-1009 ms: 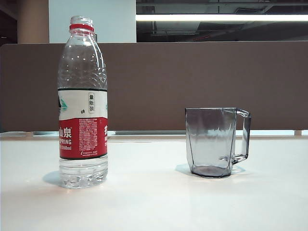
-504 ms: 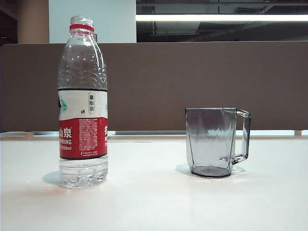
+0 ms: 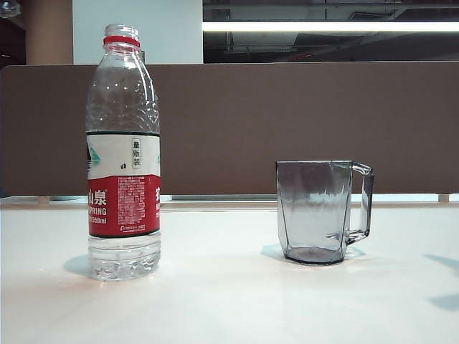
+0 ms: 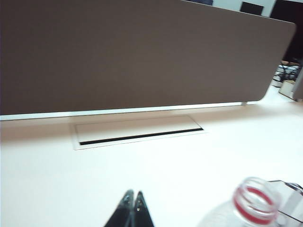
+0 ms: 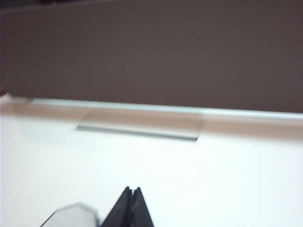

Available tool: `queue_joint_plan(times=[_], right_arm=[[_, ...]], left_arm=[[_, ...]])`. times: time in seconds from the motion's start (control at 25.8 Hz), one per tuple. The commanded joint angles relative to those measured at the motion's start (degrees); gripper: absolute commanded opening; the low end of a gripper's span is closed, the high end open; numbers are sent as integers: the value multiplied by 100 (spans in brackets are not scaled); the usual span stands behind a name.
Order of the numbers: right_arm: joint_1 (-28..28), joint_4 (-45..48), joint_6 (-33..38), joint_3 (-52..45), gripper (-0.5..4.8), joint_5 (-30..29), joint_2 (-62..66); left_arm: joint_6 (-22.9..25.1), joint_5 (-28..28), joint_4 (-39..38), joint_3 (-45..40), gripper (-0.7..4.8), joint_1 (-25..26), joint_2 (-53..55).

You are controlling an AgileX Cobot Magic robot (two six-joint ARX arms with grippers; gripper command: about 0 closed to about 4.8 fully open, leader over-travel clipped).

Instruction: Pick up the mineral water bottle with the left hand on the table and pour water into the mug until it's half full.

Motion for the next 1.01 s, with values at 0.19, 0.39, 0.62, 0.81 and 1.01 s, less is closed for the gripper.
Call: queue_joint_plan(times=[0.19, 0.39, 0.62, 0.81, 1.01], right_arm=[[973, -361, -15, 24, -5, 811, 13], [1585, -455, -37, 13, -5, 1043, 33], [1915, -662, -35, 13, -5, 1263, 90], [1928, -660, -37, 13, -5, 1316, 90], [1928, -660, -37, 13, -5, 1327, 90]], left_arm=[[-39, -455, -264, 26, -6, -876, 44], [-13, -444, -673, 26, 10, -1429, 42], [35, -444, -890, 22, 479, -1670, 44], [313, -184, -1027, -59, 479, -1670, 72], [328, -170, -717, -470, 479, -1672, 264]])
